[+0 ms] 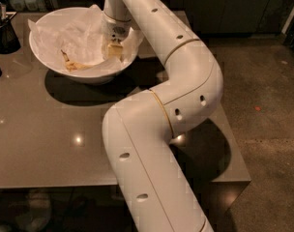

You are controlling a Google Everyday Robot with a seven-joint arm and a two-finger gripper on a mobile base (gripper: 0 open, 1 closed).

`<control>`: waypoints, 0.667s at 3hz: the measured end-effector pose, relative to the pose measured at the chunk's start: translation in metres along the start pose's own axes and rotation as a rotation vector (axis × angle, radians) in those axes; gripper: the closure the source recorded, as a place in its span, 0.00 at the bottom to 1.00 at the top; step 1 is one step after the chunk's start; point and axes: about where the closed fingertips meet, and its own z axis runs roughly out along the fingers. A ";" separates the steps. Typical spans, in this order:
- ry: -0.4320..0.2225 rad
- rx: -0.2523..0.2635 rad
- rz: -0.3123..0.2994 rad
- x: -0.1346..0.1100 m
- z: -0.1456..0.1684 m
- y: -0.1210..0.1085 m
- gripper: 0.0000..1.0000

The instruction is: Pick banana from white bowl

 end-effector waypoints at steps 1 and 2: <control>0.000 0.000 0.000 0.000 -0.001 0.000 0.36; 0.000 0.000 0.000 0.000 -0.001 0.000 0.54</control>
Offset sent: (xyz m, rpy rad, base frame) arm 0.0000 0.0000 0.0020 0.0000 0.0000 0.0000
